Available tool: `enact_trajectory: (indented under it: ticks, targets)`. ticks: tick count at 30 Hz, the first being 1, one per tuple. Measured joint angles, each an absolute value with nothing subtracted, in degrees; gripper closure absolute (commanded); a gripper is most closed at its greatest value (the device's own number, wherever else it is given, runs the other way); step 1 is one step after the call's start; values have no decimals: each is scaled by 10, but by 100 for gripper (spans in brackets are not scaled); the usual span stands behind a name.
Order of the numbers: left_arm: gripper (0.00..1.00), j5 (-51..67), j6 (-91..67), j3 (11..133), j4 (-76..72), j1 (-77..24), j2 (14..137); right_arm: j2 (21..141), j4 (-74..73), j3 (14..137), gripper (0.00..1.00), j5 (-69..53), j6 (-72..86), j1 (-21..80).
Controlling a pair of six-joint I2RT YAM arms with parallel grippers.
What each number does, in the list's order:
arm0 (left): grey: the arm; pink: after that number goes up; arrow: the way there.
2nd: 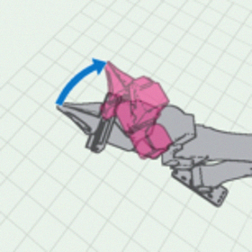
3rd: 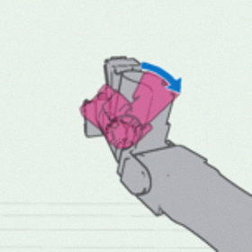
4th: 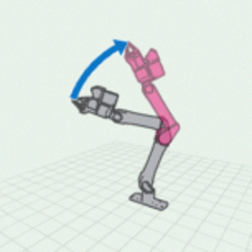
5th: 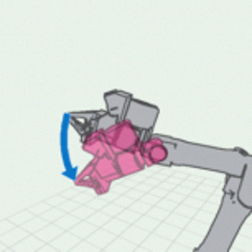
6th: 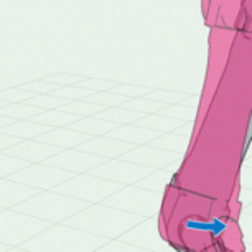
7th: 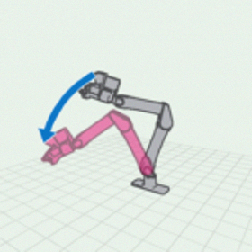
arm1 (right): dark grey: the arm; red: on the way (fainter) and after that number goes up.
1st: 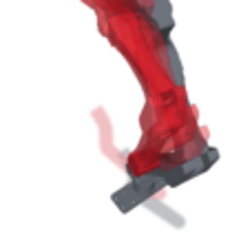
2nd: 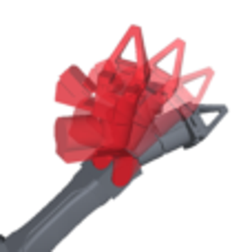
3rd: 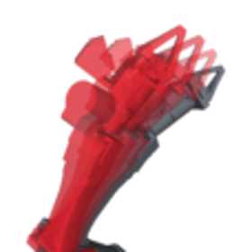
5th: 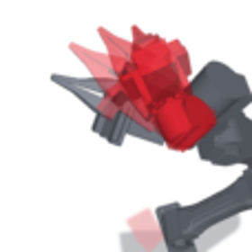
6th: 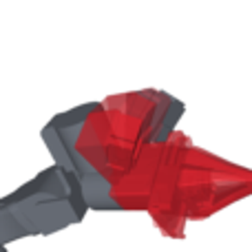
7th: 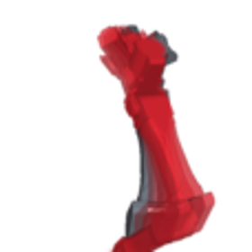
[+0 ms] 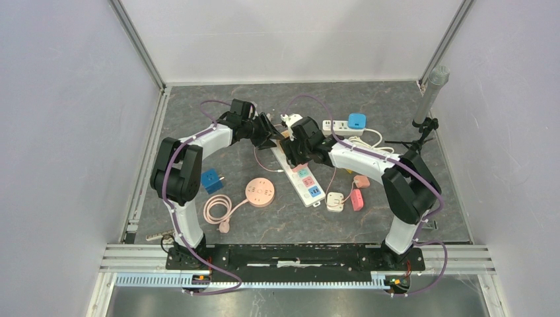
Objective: Pull the plug off the socket
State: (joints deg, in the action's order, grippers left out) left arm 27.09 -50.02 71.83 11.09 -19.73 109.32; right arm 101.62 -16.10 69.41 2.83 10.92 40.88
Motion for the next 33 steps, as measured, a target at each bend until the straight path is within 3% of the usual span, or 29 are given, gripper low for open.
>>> enact_trajectory:
  ticks: [4,13,20,29,33]
  targets:
    - [47,271,-500,718,111,-197,1093,1016,-161,694,100,-10,123,392]
    - [47,272,-494,722,121,-197,1093,1017,-186,706,100,61,98,429]
    - [47,271,-485,724,125,-197,1093,1016,-186,706,100,13,113,401]
    - [48,272,-484,725,128,-197,1093,1016,-201,713,100,72,90,428]
    - [48,272,-484,728,131,-197,1093,1011,-203,715,100,28,96,404]
